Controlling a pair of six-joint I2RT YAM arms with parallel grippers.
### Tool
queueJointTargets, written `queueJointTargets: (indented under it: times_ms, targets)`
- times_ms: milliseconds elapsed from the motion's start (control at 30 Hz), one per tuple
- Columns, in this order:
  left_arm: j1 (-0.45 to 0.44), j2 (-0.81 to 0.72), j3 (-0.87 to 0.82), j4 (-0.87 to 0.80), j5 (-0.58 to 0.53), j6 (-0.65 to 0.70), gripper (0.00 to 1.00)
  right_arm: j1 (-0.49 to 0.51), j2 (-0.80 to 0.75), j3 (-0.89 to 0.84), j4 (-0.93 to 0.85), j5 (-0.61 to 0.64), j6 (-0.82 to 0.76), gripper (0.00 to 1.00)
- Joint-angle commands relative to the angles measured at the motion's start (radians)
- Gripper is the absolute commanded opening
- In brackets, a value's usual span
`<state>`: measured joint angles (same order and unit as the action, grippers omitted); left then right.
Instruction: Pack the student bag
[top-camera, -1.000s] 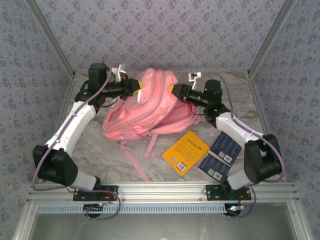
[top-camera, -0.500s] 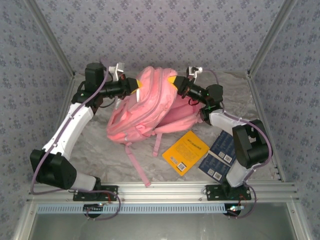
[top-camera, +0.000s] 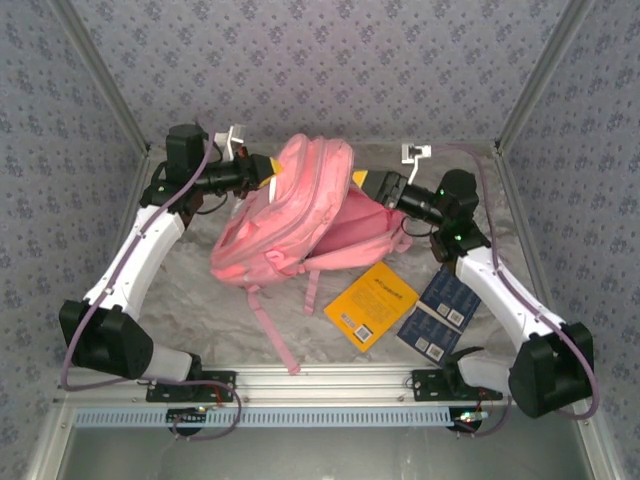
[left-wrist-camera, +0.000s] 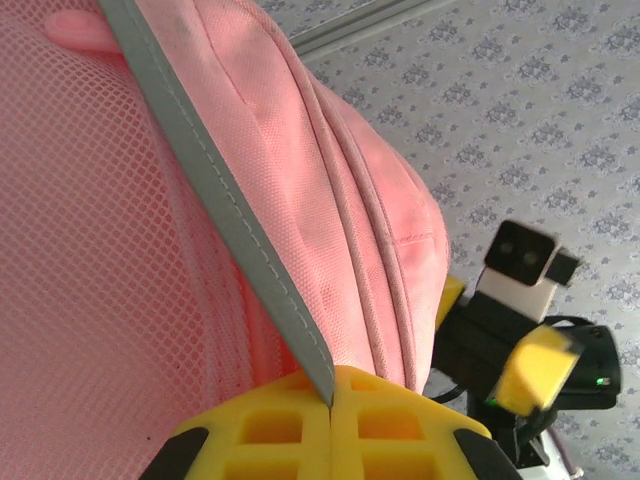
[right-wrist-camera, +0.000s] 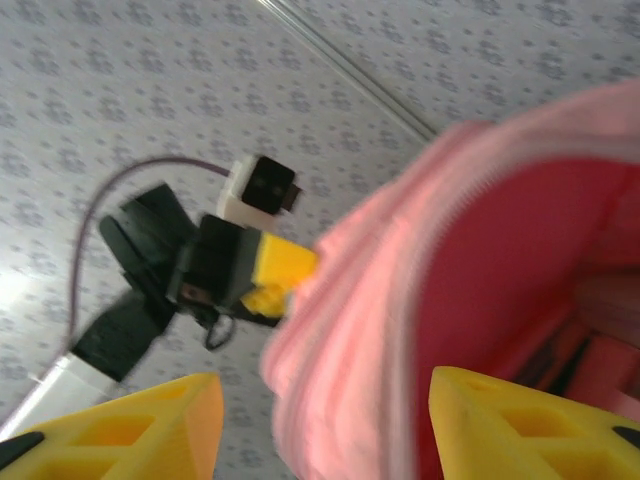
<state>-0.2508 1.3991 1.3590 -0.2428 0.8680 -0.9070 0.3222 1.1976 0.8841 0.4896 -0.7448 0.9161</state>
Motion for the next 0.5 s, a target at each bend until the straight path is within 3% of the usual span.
queueJointTargets:
  times_ms: [0,267,467]
  targets:
    - [0.0,-0.046,0.091,0.178,0.057,-0.022,0.0,0.008,-0.019,-0.099,-0.024,0.005,-0.177,0.6]
    - [-0.016,-0.042,0.094,0.177,0.071,-0.014,0.0,0.071,0.055,-0.146,0.153,-0.011,-0.234,0.65]
    - [-0.021,-0.038,0.094,0.165,0.076,-0.001,0.0,0.115,0.203,-0.126,0.586,-0.083,-0.028,0.67]
